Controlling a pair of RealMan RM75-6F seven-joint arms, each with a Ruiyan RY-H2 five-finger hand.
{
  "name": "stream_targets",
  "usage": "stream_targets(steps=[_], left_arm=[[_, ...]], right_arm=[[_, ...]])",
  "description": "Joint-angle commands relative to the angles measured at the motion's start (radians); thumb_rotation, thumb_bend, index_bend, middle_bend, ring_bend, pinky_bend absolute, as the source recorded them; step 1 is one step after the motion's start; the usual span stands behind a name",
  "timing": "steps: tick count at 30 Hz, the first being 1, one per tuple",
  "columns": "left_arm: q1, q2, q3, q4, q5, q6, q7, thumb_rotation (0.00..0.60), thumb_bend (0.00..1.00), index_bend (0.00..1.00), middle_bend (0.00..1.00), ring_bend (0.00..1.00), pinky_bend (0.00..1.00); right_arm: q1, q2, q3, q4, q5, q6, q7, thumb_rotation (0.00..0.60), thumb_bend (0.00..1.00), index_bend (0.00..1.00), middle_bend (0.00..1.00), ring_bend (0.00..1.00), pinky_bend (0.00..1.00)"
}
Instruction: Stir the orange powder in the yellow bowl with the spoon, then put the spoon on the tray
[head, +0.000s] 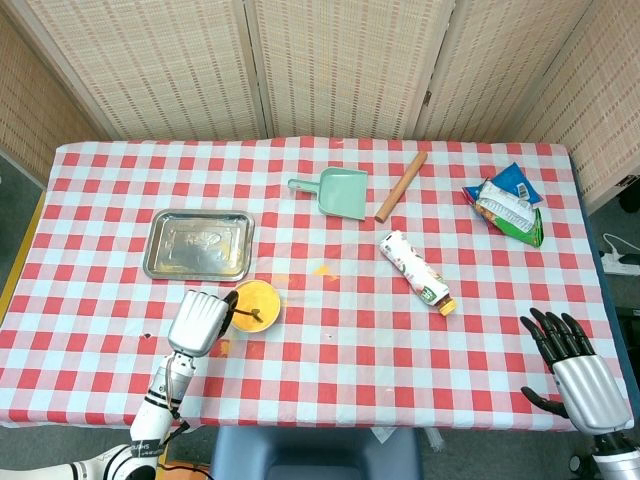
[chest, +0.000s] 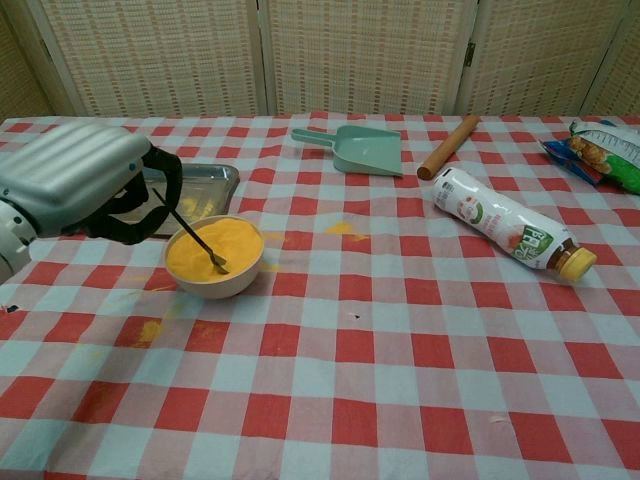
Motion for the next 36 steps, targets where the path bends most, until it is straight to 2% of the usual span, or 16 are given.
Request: stream_targets(steps=[1,14,19,24,36], left_arm=[[-0.013,-0.013,-0.014,0.014,-0.016,-0.01,0.001,0.6,0.51,0.84,1.0,1.0,1.0],[-0.062,-0.049,-0.088,0.053,-0.047,-0.009,-0.111,0.6,0.52,0.85,1.0,1.0,1.0],[-0.081,-0.058,-0.104,0.092,-0.061,-0.014,-0.116,0.6,0.52,0.85,1.0,1.0,1.0],[-0.074,-0.05,-0.085,0.113,-0.043,0.011,-0.123,0.6,0.52,0.85,1.0,1.0,1.0],[0.002,0.051,-0.012,0.042,-0.003,0.08,-0.15,0.6,0.52,0.85,1.0,1.0,1.0]], right_arm=[[0.0,0.001,0.001,0.001,0.003,-0.001,0.002,0.6,0.04,0.0,0.0,0.0,0.0],[0.003,0.002,0.015,0.001,0.031,-0.009,0.007,0.6,0.04,0.0,0.0,0.0,0.0],[0.007,0.001,0.018,0.0,0.04,-0.018,0.005,0.6,0.04,0.0,0.0,0.0,0.0],[0.01,0.0,0.02,-0.001,0.044,-0.025,0.002,0.6,0.04,0.0,0.0,0.0,0.0],[0.012,-0.005,0.008,-0.007,0.022,-0.03,-0.013,0.6,0.04,0.0,0.0,0.0,0.0]])
